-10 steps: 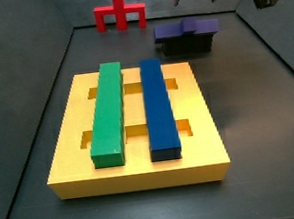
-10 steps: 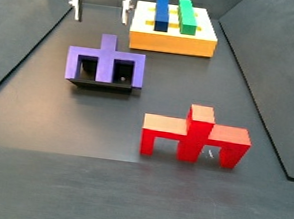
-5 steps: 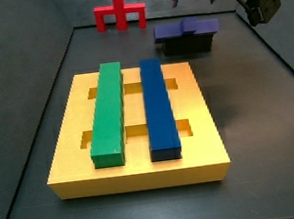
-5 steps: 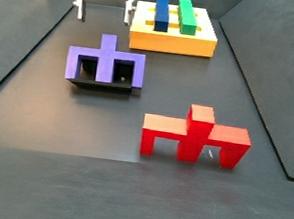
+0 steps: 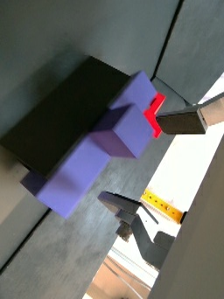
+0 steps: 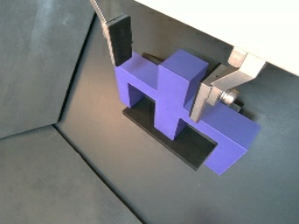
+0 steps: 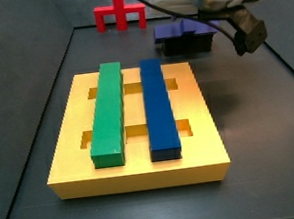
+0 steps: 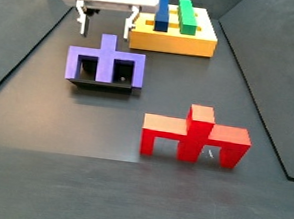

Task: Pick up the purple object. Move up. Place the purple object on the fixture. Regrasp the purple object. Move to above the board. Insert the purple object.
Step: Regrasp the purple object.

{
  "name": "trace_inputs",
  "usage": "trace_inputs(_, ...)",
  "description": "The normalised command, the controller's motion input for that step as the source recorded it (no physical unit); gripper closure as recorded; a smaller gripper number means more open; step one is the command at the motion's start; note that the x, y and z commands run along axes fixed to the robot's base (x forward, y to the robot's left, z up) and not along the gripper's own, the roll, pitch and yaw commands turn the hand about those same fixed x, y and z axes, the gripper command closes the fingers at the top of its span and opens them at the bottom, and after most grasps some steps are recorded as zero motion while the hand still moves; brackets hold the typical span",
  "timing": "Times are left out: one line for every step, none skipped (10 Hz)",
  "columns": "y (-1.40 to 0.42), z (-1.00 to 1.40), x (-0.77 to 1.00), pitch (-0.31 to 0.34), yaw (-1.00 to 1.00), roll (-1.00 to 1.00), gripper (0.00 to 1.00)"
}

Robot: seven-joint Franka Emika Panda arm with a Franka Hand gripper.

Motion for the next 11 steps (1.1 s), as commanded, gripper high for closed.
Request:
trace_inputs(-0.04,-0.30,0.00,0.000,0.00,0.32,0.00)
trace_inputs(-0.03,-0.27,0.00,0.000,0.00,0.31,0.00)
trace_inputs(-0.01,-0.21,-0.01,0.000,0.00,0.24,0.00)
trace_inputs(0.00,-0.19,0.00,0.000,-0.01,0.21,0.00)
trace_inputs(0.00,-0.17,0.00,0.000,-0.04,0.21,0.00)
trace_inputs(0.00,-0.19,-0.01,0.000,-0.02,0.16,0.00)
trace_inputs(0.00,-0.10,0.00,0.000,0.00,0.09,0.00)
trace_inputs(0.00,0.00,0.00,0.000,0.00,0.03,0.00)
trace_inputs(0.00,-0.03,0.00,-0.017,0.00,0.00,0.00)
trace_inputs(0.00,-0.07,-0.02,-0.066,0.00,0.00,0.00)
trace_inputs(0.00,-0.10,-0.03,-0.080,0.00,0.00,0.00)
